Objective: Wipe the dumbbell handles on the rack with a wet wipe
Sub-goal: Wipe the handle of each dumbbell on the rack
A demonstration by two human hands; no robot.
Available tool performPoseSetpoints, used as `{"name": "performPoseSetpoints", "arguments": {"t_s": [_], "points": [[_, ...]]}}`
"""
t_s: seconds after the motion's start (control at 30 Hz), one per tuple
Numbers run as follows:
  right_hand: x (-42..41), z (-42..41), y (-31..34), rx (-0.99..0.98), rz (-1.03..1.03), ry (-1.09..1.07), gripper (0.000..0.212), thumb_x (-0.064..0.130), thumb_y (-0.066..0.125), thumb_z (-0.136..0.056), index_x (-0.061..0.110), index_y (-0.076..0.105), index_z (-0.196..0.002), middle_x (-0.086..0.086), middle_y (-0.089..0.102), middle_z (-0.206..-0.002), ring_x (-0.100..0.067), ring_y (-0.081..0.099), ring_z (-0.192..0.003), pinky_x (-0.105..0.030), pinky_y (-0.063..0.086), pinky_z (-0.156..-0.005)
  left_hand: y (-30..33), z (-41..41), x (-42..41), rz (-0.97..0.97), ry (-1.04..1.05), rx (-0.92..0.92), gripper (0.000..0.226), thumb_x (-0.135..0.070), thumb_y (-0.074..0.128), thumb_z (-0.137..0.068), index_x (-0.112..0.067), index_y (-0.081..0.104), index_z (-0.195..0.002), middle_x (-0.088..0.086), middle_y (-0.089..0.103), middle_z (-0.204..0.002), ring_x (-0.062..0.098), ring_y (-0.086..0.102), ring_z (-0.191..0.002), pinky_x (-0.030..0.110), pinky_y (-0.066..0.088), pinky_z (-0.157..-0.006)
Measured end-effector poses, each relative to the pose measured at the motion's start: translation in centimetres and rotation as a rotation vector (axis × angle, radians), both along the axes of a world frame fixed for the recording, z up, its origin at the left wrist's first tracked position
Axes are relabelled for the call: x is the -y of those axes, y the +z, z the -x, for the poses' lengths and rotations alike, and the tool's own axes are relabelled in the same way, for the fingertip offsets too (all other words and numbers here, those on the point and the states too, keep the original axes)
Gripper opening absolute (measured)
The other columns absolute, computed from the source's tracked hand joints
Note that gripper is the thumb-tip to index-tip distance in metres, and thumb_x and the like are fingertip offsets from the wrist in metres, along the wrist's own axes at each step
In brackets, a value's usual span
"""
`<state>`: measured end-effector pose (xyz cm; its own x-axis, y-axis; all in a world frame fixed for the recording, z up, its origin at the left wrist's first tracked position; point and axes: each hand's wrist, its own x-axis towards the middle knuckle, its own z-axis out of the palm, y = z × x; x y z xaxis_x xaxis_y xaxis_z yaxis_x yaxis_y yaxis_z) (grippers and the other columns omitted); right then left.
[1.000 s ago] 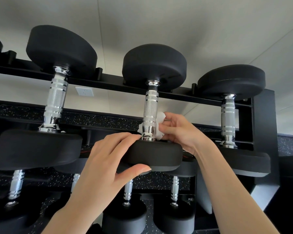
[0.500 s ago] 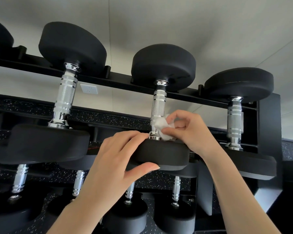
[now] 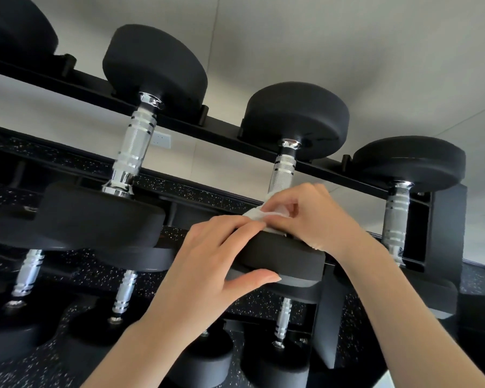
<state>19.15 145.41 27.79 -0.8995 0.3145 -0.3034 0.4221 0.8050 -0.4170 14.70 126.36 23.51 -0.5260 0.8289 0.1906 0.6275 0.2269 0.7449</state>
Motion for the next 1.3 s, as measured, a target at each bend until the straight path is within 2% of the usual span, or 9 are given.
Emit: {"name": "performPoseSetpoints", "arguments": {"t_s": [0.07,0.1,0.27,0.4,0.8,1.0,1.13,1.2,1.3], "points": [[0.3,0.5,0.1,0.037,-0.059,0.037,0.014,0.042,0.065,-0.081,0.032,0.071,-0.090,0.011,0.056,-0.070,-0.013,0.054,-0.074,-0.035,0.049,-0.071,-0.1,0.0,0.0,-0.009,0.004,-0.006,0.056,-0.063,0.046,-0.086,-0.024,0.054,-0.125,-0.014,0.050,-0.121,0.002,0.043,-0.112,0.017,0.024,-0.099],[0.5,0.9,0.2,0.056,-0.103,0.057,0.014,0.043,0.063,-0.082,0.033,0.070,-0.091,0.008,0.058,-0.075,-0.018,0.057,-0.081,-0.037,0.050,-0.073,-0.1,0.0,0.0,-0.017,0.008,-0.007,0.055,-0.062,0.047,-0.085,-0.024,0.055,-0.124,-0.015,0.050,-0.121,0.002,0.043,-0.112,0.016,0.024,-0.099],[1.7,2.4,0.4,0.119,-0.369,0.128,0.019,0.044,0.058,-0.085,0.033,0.064,-0.099,-0.003,0.063,-0.098,-0.025,0.058,-0.095,-0.029,0.041,-0.067,-0.4,0.0,-0.1,-0.052,0.028,-0.027,0.056,-0.061,0.049,-0.084,-0.021,0.058,-0.121,-0.012,0.053,-0.119,0.004,0.045,-0.112,0.021,0.028,-0.098],[2.0,3.1,0.6,0.132,-0.463,0.120,0.024,0.036,0.055,-0.087,0.028,0.062,-0.109,-0.008,0.062,-0.104,-0.028,0.057,-0.097,-0.031,0.041,-0.070,-0.5,0.2,0.0,-0.048,0.025,-0.046,0.057,-0.063,0.046,-0.085,-0.021,0.060,-0.121,-0.010,0.056,-0.117,0.006,0.047,-0.111,0.026,0.031,-0.097],[-1.3,6.5,1.2,-0.010,-0.454,-0.085,0.023,0.029,0.062,-0.086,0.021,0.068,-0.107,-0.008,0.068,-0.092,-0.024,0.061,-0.077,-0.035,0.053,-0.071,-0.8,0.4,0.0,-0.077,0.035,-0.053,0.056,-0.065,0.046,-0.084,-0.024,0.058,-0.121,-0.012,0.056,-0.115,0.006,0.049,-0.106,0.028,0.034,-0.094],[-0.6,6.3,0.1,-0.188,-0.622,-0.176,0.022,0.026,0.053,-0.091,0.017,0.068,-0.103,-0.009,0.066,-0.084,-0.030,0.059,-0.074,-0.031,0.042,-0.061,-1.0,0.5,0.0,-0.087,0.030,-0.063,0.056,-0.065,0.045,-0.085,-0.023,0.060,-0.120,-0.011,0.057,-0.113,0.007,0.049,-0.104,0.028,0.034,-0.092],[-0.4,5.6,-0.1,-0.208,-0.513,-0.184,0.021,0.026,0.058,-0.088,0.017,0.069,-0.103,-0.004,0.068,-0.085,-0.024,0.061,-0.071,-0.033,0.050,-0.065,-1.0,0.6,-0.1,-0.080,0.021,-0.068,0.057,-0.065,0.045,-0.085,-0.023,0.060,-0.119,-0.011,0.057,-0.113,0.008,0.051,-0.104,0.029,0.035,-0.092],[-0.2,5.0,0.0,-0.143,-0.483,-0.163,0.017,0.026,0.059,-0.086,0.019,0.069,-0.098,0.002,0.062,-0.072,-0.016,0.053,-0.059,-0.027,0.042,-0.058,-1.0,0.6,0.0,-0.079,0.018,-0.065,0.056,-0.065,0.047,-0.084,-0.023,0.060,-0.119,-0.012,0.057,-0.114,0.007,0.051,-0.106,0.028,0.034,-0.092],[0.4,3.6,0.1,-0.097,-0.350,-0.161,0.007,0.028,0.063,-0.083,0.023,0.069,-0.083,0.015,0.043,-0.054,-0.007,0.042,-0.052,-0.025,0.035,-0.056,-1.0,0.7,0.0,-0.080,0.004,-0.064,0.055,-0.064,0.049,-0.084,-0.023,0.058,-0.120,-0.012,0.057,-0.115,0.008,0.053,-0.108,0.029,0.036,-0.093]]}}
